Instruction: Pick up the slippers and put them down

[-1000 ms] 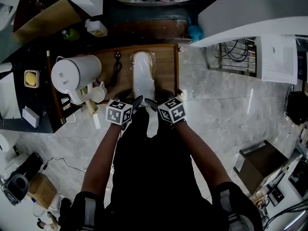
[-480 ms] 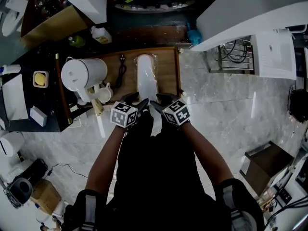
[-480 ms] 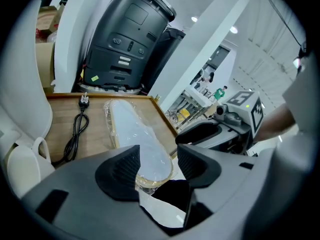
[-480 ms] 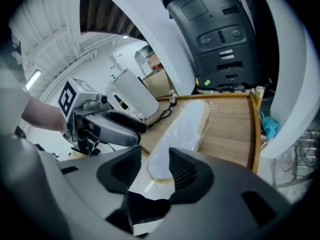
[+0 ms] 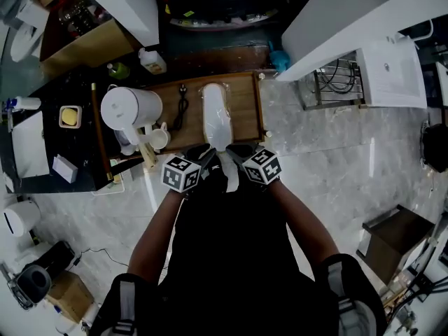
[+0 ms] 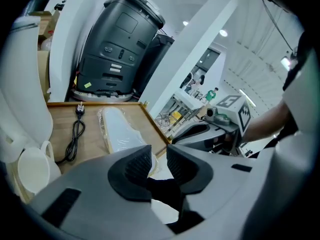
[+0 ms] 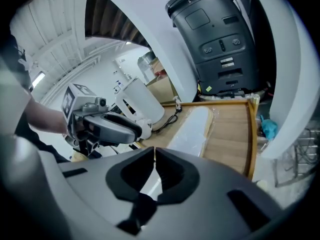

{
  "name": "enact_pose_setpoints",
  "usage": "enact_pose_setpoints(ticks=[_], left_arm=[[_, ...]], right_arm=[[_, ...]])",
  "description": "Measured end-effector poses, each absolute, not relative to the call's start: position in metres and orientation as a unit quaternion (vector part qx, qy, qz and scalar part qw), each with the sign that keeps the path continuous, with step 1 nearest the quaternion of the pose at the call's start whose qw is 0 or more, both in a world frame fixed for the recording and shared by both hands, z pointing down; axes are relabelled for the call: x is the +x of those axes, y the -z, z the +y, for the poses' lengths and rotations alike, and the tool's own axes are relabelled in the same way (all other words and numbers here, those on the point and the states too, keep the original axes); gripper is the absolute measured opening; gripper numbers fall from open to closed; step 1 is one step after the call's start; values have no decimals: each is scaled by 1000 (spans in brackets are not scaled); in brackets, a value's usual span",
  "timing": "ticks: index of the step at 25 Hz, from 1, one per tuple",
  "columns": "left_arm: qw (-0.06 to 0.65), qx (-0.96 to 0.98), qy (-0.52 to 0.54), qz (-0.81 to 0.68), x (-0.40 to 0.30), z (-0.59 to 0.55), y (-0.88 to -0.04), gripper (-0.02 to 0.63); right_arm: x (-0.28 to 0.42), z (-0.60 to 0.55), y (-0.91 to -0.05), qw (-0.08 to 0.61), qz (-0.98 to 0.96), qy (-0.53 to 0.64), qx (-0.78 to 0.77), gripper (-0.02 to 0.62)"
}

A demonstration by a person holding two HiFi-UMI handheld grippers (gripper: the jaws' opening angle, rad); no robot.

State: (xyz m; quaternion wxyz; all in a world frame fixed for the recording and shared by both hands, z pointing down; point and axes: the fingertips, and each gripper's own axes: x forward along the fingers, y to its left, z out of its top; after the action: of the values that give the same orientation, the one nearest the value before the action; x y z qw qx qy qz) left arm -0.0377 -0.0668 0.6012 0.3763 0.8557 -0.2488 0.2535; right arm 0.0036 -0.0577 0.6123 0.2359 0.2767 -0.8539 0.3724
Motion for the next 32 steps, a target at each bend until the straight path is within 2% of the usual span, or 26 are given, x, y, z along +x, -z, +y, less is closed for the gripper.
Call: enact_pose_setpoints(ticks=[4, 12, 32], left_arm=[[363, 862, -240, -260, -45, -66, -586, 55], [366, 884, -189, -222, -46, -51, -550, 14], [340, 909, -149, -188, -63, -8, -498, 12]], right_arm=[[-4, -54, -599, 222, -858, -368, 280, 9], [-9, -34, -569, 232, -869, -336, 279, 8], [-14, 2, -520, 222, -891, -276, 284, 6]])
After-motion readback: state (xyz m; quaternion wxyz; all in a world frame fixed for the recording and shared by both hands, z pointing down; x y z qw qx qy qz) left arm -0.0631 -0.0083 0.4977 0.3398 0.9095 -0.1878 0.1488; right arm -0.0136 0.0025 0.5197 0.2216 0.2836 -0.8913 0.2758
